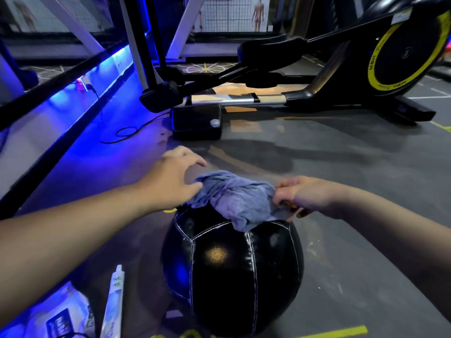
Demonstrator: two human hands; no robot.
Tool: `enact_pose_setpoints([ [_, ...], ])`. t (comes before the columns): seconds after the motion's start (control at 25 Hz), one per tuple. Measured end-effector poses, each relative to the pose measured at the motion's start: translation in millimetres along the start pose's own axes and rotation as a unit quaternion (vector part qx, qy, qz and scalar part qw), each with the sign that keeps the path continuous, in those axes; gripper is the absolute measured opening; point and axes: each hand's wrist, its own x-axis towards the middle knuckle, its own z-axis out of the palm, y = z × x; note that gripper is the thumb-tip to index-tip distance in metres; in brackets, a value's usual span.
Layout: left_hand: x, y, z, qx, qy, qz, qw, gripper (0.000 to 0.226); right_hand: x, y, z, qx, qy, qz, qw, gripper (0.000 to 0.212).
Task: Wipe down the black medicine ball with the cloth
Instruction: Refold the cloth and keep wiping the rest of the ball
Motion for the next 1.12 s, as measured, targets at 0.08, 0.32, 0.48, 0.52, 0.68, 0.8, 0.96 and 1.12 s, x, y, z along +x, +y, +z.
enact_pose_setpoints([
  [0.08,-4,10,5,-0.078,-0.081,0.048,0.993,0.056,-1,0,-5,-0.041,-0.010,-0.002,0.999,0.019],
  [0.32,-8,15,20,-0.027,-0.124,0.073,0.989,0.066,-8,5,3,-0.236,0.072,-0.208,0.946,0.023],
  [0.48,-9,21,24,-0.063,-0.093,0.141,0.984,0.018,-14,3,-1,-0.198,0.177,-0.246,0.932,0.007],
  [0.52,-9,21,23,-0.073,-0.077,0.153,0.983,0.013,-14,3,-5,-0.162,0.182,-0.239,0.940,0.006],
  [0.68,6,36,-4,-0.192,0.080,0.097,0.973,0.011,-31,-16,-19,0.183,0.151,-0.262,0.935,0.014],
  [0.8,17,55,-21,-0.299,0.095,0.018,0.949,0.023,-45,-42,-30,0.284,0.147,-0.316,0.893,0.015],
  [0.96,23,75,-38,-0.397,0.090,-0.011,0.914,0.018,-55,-68,-48,0.264,0.220,-0.380,0.859,0.011],
  [1.12,24,83,-70,-0.407,0.044,0.024,0.912,0.013,-66,-76,-64,0.204,0.296,-0.390,0.848,0.013],
])
